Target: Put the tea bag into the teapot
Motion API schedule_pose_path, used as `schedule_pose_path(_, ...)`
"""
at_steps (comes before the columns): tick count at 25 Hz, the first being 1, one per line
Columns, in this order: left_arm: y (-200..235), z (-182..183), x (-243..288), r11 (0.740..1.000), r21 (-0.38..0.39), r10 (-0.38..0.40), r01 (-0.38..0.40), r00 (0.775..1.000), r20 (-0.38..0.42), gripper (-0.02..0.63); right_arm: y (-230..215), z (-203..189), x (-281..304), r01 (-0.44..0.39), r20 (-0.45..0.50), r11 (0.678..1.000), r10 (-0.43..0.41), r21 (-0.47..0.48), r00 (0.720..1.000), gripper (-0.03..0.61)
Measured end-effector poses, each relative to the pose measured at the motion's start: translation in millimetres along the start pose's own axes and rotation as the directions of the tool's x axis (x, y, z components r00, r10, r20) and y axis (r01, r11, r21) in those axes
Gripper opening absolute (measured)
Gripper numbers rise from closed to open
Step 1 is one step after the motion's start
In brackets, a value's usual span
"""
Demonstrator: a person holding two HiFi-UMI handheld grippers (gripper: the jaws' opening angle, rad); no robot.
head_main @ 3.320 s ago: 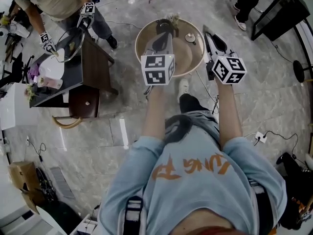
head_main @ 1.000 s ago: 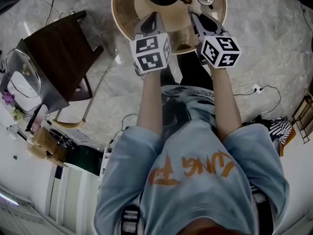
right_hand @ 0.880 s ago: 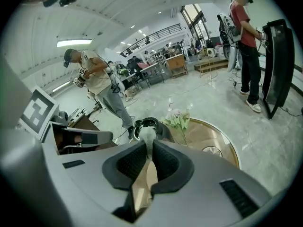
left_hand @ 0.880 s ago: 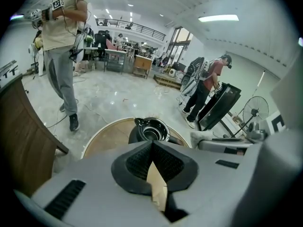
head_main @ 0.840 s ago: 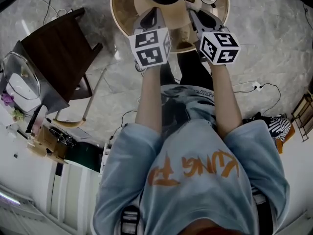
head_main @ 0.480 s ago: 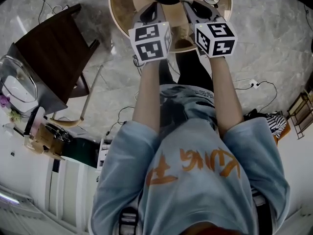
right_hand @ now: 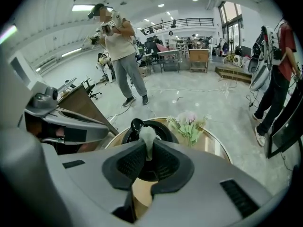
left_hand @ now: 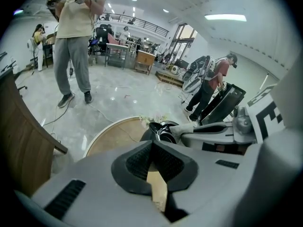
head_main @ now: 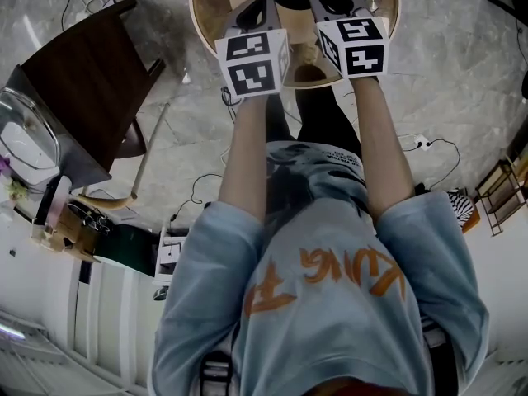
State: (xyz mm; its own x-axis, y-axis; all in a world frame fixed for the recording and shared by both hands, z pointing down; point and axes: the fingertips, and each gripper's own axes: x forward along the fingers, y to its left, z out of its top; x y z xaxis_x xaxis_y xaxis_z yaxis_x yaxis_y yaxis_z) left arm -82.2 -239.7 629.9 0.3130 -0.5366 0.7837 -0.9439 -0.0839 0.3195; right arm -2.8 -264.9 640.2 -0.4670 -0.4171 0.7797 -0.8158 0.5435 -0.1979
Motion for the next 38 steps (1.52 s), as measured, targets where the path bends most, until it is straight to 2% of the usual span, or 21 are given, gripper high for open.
schedule_pose_path(10, 7, 1, -4, 1.000, -0.015, -0.002, 0.002, 1.000, -0.004, 0.025, 6, 2, 21, 0.030, -0.055, 0.998, -0.033, -0.054, 0.998, 0.064)
schedule_pose_path(14, 8, 6, -8, 1.000, -0.015, -0.004, 0.004, 1.000, 0.010, 0.025, 5, -1, 21, 0.040, -0.069, 0.997, -0.044, -0.060, 0.997, 0.132)
schedule_pose_path(21, 5, 4, -12, 1.000, -0.019, -0.003, 0.004, 1.000, 0.019, 0.025, 1, -2, 11, 0.046, -0.041, 0.998, -0.047, -0.032, 0.998, 0.158)
schedule_pose_path(27, -1, 2, -15, 1.000, -0.011, -0.005, 0.006, 1.000, 0.024, 0.025, -4, 3, -3, 0.080, 0.026, 0.997, -0.080, -0.007, 0.996, 0.164)
schedule_pose_path(30, -4, 2, -17, 1.000, -0.008, -0.007, 0.007, 0.999, 0.032, 0.025, -2, 4, -7, 0.060, 0.048, 0.998, -0.060, 0.012, 0.997, 0.215)
schedule_pose_path(34, -11, 1, -21, 1.000, -0.007, -0.005, 0.006, 0.999, 0.039, 0.025, 4, 0, -9, 0.014, 0.048, 0.999, -0.015, 0.036, 0.999, 0.318)
schedule_pose_path(38, -15, -4, -25, 1.000, -0.011, 0.000, 0.000, 0.999, 0.038, 0.025, 7, -3, -14, 0.005, 0.047, 1.000, -0.006, 0.028, 0.999, 0.316)
